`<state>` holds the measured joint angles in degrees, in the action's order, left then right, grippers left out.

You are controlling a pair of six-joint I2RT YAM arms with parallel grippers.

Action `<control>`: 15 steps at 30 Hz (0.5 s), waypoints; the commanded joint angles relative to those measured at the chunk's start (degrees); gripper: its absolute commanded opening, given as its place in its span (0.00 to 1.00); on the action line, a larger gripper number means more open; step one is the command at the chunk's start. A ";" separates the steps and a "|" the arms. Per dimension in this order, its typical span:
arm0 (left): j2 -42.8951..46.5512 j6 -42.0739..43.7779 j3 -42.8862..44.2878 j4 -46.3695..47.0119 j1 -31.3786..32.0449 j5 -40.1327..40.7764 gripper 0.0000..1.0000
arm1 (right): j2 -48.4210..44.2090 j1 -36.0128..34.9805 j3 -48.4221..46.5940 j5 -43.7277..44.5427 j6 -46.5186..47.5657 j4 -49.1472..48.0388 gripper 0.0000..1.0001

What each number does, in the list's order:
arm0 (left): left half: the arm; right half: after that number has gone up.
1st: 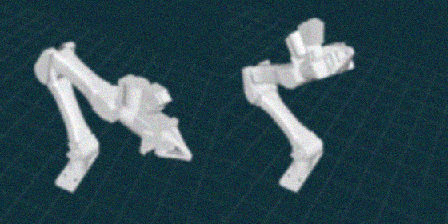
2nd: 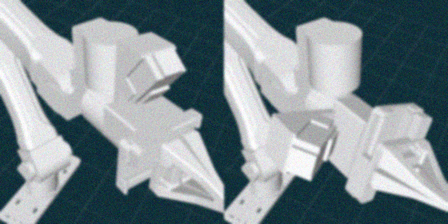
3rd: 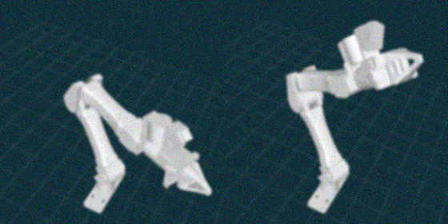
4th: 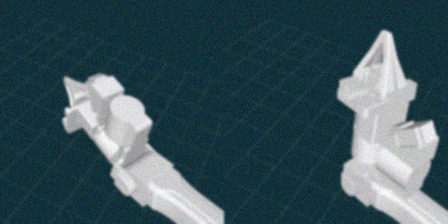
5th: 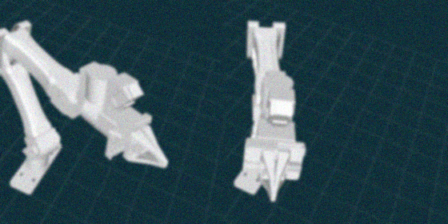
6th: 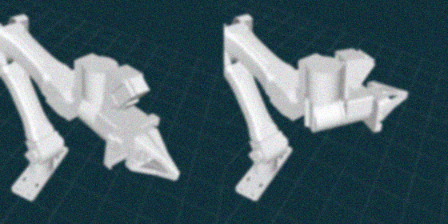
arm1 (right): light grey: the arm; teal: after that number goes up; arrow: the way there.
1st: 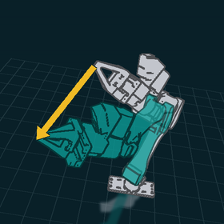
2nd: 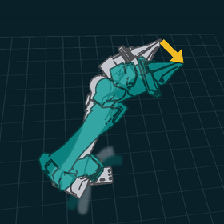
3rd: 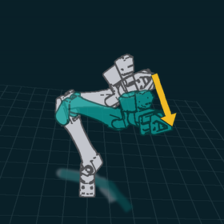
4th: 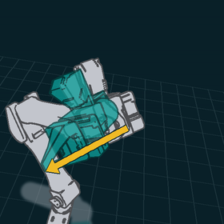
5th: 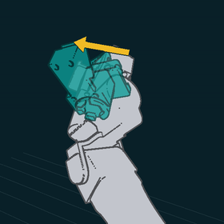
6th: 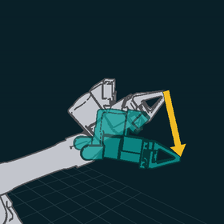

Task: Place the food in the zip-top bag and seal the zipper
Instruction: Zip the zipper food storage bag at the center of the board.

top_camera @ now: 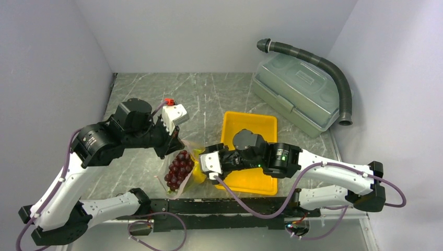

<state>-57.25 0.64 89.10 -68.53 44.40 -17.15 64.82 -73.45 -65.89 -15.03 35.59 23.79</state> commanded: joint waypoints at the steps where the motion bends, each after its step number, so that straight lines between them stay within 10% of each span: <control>1: 0.74 0.28 1.98 4.60 0.07 -2.28 0.00 | 0.42 -1.09 -3.17 5.03 1.43 -2.77 0.56; 15: 0.12 -0.12 1.44 4.40 0.07 -2.32 0.00 | 2.87 -3.77 -5.13 10.34 2.76 -4.15 0.35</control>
<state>-57.28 0.47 89.10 -68.51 44.40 -17.15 67.33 -76.40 -67.66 -7.44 37.36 22.87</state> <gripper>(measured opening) 0.012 0.384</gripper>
